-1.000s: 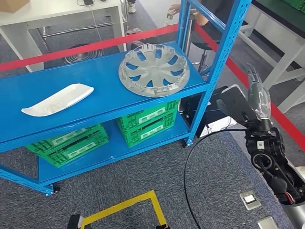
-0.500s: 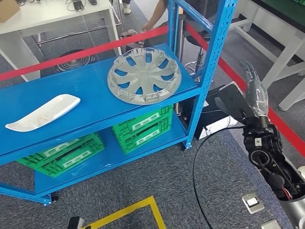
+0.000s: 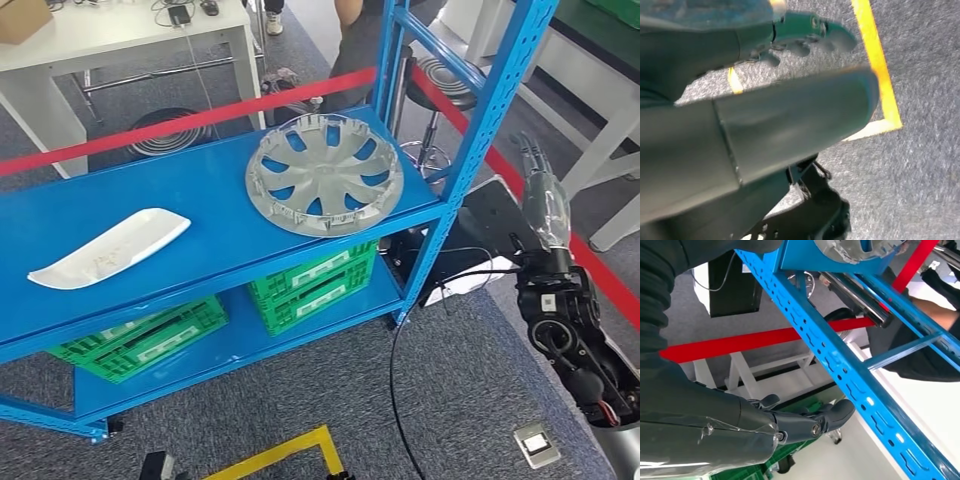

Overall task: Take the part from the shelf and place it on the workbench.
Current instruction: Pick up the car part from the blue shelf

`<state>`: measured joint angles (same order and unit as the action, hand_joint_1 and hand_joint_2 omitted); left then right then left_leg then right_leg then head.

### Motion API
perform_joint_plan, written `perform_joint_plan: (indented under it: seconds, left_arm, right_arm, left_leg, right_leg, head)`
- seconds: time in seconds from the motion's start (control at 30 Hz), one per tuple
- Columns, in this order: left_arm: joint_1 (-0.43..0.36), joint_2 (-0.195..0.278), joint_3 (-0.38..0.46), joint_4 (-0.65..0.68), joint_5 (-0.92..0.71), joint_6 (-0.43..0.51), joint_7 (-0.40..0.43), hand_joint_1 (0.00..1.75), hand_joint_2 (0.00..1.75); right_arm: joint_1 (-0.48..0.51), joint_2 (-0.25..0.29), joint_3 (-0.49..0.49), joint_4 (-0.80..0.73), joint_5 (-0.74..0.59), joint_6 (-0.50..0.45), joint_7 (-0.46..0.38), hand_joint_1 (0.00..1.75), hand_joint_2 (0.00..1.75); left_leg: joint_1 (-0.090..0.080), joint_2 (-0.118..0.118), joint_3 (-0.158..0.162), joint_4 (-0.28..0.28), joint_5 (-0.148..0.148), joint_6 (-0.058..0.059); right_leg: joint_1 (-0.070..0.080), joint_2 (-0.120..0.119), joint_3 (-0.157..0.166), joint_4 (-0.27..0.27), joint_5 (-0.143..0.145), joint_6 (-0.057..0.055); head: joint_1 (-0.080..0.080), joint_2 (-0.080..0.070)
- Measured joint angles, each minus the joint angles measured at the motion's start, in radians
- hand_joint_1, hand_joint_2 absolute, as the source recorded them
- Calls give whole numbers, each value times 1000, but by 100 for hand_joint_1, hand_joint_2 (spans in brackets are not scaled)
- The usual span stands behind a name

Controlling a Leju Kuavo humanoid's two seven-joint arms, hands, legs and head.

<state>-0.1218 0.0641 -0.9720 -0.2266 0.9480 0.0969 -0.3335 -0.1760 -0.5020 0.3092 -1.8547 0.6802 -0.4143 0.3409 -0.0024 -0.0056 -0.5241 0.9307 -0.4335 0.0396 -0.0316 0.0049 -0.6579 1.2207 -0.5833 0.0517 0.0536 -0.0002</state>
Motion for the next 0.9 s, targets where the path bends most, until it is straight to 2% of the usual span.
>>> perform_joint_plan:
  seconds: [0.03,0.07,0.1,0.13,0.17,0.27,0.33,0.37,0.43,0.47,0.5,0.53,0.6,0.63,0.67,0.73,0.8,0.83,0.87,0.9]
  left_arm:
    - [0,-1,0,0,0,0,0,0,0]
    - [1,-1,0,0,0,0,0,0,0]
    - [0,-1,0,0,0,0,0,0,0]
    - [-1,0,0,0,0,0,0,0,0]
    - [-1,0,-1,0,0,0,0,0,0]
    - [-2,1,-1,0,0,0,1,0,0]
    - [-3,2,-2,0,1,0,2,0,0]
    - [-3,3,-2,0,1,0,2,0,0]
    - [-2,3,-2,0,3,0,2,0,0]
    - [1,3,-2,0,3,0,2,0,0]
    - [4,3,-3,0,4,0,2,0,0]
    - [6,3,-3,0,5,0,2,0,0]
    - [8,4,-3,0,5,0,2,0,0]
    - [8,6,-3,0,6,0,2,0,0]
    - [7,6,-3,0,6,0,2,0,0]
    - [7,7,-3,0,6,0,2,0,0]
    - [8,7,-3,0,6,1,2,0,0]
    - [8,7,-3,0,6,1,2,0,0]
    - [8,6,-3,0,6,2,2,0,0]
    - [8,6,-3,0,6,2,2,0,0]
  right_arm:
    - [0,0,0,0,0,0,0,0,175]
    - [1,0,0,0,0,0,0,0,175]
    - [0,0,0,0,0,0,0,0,175]
    - [0,-1,0,0,0,0,0,0,175]
    - [1,-1,0,0,0,0,0,0,175]
    - [-4,-2,0,1,-51,32,-6,0,175]
    - [-25,-2,5,9,-130,77,-22,0,175]
    - [-40,-2,8,18,-158,92,-31,0,175]
    - [-63,-2,16,41,-183,102,-42,0,175]
    - [-70,-2,20,51,-188,105,-45,0,175]
    - [-74,-2,24,59,-191,107,-47,0,175]
    - [-78,-2,28,65,-195,109,-48,0,175]
    - [-88,-2,36,76,-199,110,-50,0,175]
    - [-93,-2,39,81,-201,110,-51,0,175]
    - [-96,-2,42,86,-201,110,-51,0,175]
    - [-99,-2,46,92,-202,111,-52,0,175]
    - [-100,-2,48,95,-202,111,-53,0,175]
    - [-102,-2,48,96,-202,111,-53,0,175]
    - [-104,-2,48,98,-202,111,-53,0,175]
    - [-106,-2,49,101,-202,111,-54,0,175]
  left_leg:
    - [2,-1,11,2,-9,-4]
    - [4,-2,23,5,-20,-8]
    - [4,-3,33,9,-31,-15]
    - [3,-4,38,15,-41,-21]
    - [2,-4,40,18,-47,-27]
    - [2,-3,42,20,-58,-39]
    - [5,-2,20,71,-84,-50]
    - [7,-1,-12,129,-107,-54]
    - [8,-1,-102,270,-148,-60]
    - [8,-1,-138,316,-149,-61]
    - [8,-1,-156,323,-130,-59]
    - [8,-1,-155,293,-92,-55]
    - [4,-1,-115,166,0,-42]
    - [1,-1,-93,109,26,-35]
    - [-3,-1,-77,71,36,-29]
    - [-7,1,-65,46,25,-23]
    - [-2,3,-50,27,23,-18]
    - [1,3,-39,17,22,-14]
    - [3,4,-30,8,21,-10]
    - [2,4,-23,5,18,-6]
  right_leg:
    - [-2,-1,6,-41,44,4]
    - [-5,-2,25,-105,94,7]
    - [-5,-2,46,-166,131,10]
    - [-5,-3,65,-213,149,7]
    - [-4,-3,77,-238,151,1]
    - [-1,1,86,-249,135,-23]
    - [-3,2,93,-251,130,-35]
    - [-4,2,96,-252,127,-40]
    - [-3,1,101,-252,120,-46]
    - [-2,0,106,-252,115,-47]
    - [-2,0,113,-252,109,-47]
    - [-2,0,123,-252,103,-47]
    - [-1,1,143,-254,88,-43]
    - [0,2,150,-255,82,-39]
    - [0,2,154,-258,78,-35]
    - [2,4,160,-267,75,-24]
    - [1,3,166,-268,68,-14]
    - [1,2,157,-244,56,-10]
    - [1,0,135,-198,36,-7]
    - [2,0,98,-131,12,-5]
  head:
    - [4,0]
    - [7,0]
    - [10,0]
    - [12,0]
    - [12,0]
    - [1,0]
    - [-8,0]
    - [-13,0]
    - [-21,0]
    - [-22,0]
    - [-22,0]
    - [-23,0]
    - [-24,0]
    - [-25,0]
    - [-26,0]
    - [-28,0]
    - [-25,0]
    - [-22,0]
    - [-17,0]
    - [-12,0]
